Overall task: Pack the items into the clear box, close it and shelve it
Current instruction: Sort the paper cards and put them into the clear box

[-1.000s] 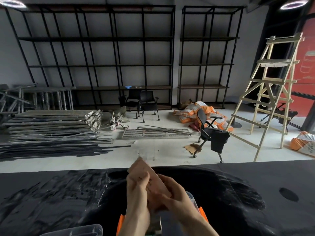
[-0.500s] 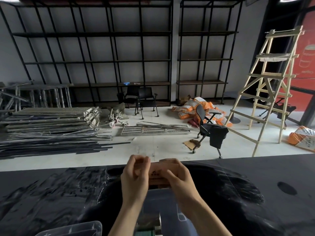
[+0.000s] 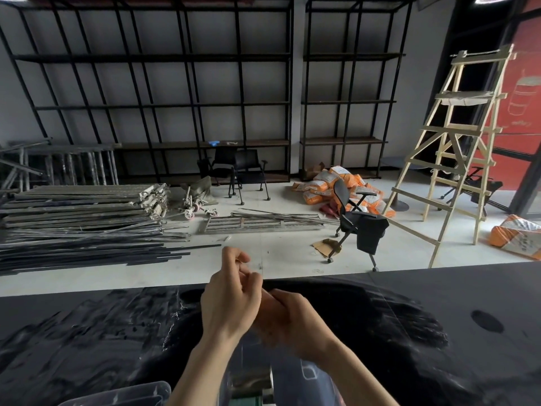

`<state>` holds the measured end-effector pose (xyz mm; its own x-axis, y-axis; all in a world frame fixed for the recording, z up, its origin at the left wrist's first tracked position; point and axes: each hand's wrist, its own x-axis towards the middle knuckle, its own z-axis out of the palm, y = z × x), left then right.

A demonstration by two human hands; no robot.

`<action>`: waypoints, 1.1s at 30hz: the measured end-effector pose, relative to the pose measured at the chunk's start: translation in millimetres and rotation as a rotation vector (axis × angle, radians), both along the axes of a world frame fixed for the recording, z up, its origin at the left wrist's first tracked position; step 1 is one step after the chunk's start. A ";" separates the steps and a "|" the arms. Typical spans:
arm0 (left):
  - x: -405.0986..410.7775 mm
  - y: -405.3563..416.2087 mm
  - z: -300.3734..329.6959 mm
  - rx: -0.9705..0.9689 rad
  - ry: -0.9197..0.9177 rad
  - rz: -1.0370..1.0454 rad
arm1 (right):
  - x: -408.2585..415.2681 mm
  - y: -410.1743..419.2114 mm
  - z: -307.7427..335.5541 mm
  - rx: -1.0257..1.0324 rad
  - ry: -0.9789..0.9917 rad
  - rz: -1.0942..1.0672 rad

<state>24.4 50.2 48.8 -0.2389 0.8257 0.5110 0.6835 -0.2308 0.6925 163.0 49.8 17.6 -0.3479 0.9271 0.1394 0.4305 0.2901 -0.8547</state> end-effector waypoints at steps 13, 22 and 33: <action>13.7 -7.3 -15.2 -0.163 -0.513 -0.010 | -9.2 -9.1 -20.0 -0.055 0.183 -0.095; 43.2 -14.2 -30.2 -0.308 -0.952 -0.166 | -13.0 -30.5 -14.3 -0.355 0.655 -0.136; 43.7 -31.2 -33.6 -0.369 -1.077 -0.359 | 12.6 -33.6 -11.9 -0.351 0.350 -0.135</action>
